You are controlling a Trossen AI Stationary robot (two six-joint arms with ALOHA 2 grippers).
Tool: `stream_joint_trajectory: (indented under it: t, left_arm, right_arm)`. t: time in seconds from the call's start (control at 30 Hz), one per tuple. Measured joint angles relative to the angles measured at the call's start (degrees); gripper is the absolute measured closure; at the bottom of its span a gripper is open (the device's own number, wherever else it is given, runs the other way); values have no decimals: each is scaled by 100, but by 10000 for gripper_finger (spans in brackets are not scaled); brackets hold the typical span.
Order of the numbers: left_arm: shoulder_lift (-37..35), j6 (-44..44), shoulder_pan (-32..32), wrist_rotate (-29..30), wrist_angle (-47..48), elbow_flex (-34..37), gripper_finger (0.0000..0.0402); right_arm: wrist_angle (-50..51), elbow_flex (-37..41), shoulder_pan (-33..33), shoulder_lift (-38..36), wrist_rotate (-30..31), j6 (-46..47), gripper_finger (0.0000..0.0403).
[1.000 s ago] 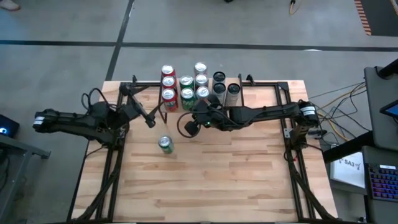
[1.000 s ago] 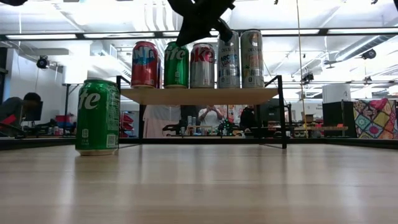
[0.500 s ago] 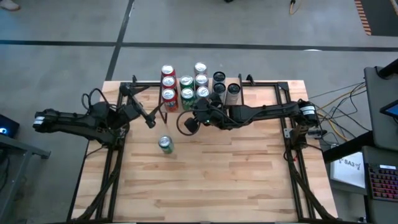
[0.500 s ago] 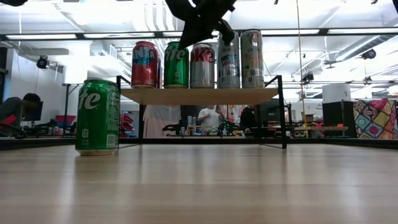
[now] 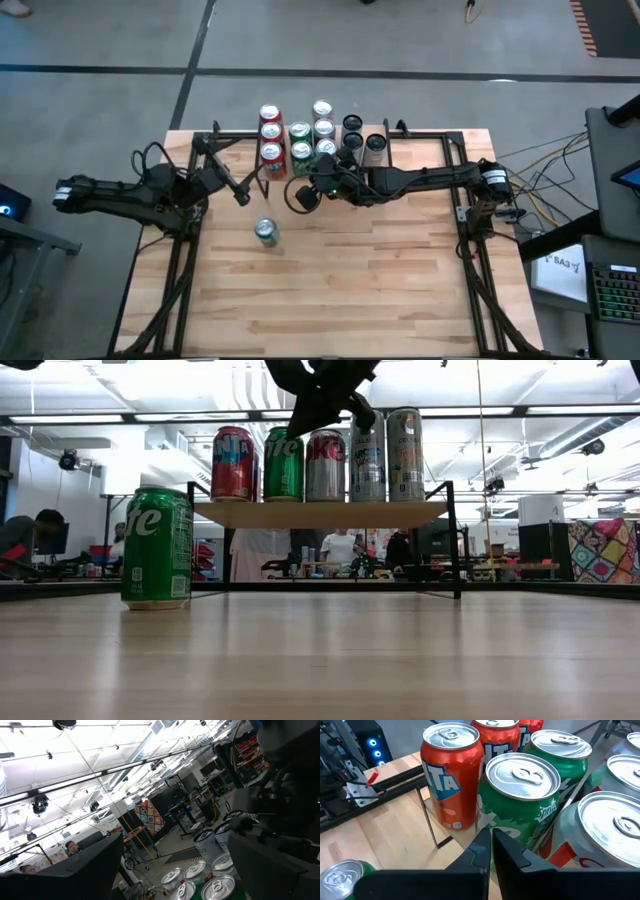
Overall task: Place canned beverage on shelf
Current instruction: Adjust the green soda cans on the shelf
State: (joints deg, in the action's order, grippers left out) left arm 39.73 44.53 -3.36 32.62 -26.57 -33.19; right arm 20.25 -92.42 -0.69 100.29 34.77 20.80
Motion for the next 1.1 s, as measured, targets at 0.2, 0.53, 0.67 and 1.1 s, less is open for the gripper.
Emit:
stream_joint_trajectory:
  t: [0.2, 0.53, 0.67, 1.1]
  left_arm:
    - [-4, 2, 0, -2, 2, 0, 58]
    - [-9, 4, 0, 11, 52, 0, 58]
    - [-17, 27, 0, 98, 59, 0, 58]
    - [-46, 28, 0, 140, 68, -2, 58]
  right_arm:
    - [-42, 4, 106, 0, -27, 186, 394]
    - [-247, -460, 390, 31, -72, -364, 394]
    - [559, -718, 624, 131, -86, -1924, 394]
    - [402, -926, 992, 1173, 2108, -4445, 394]
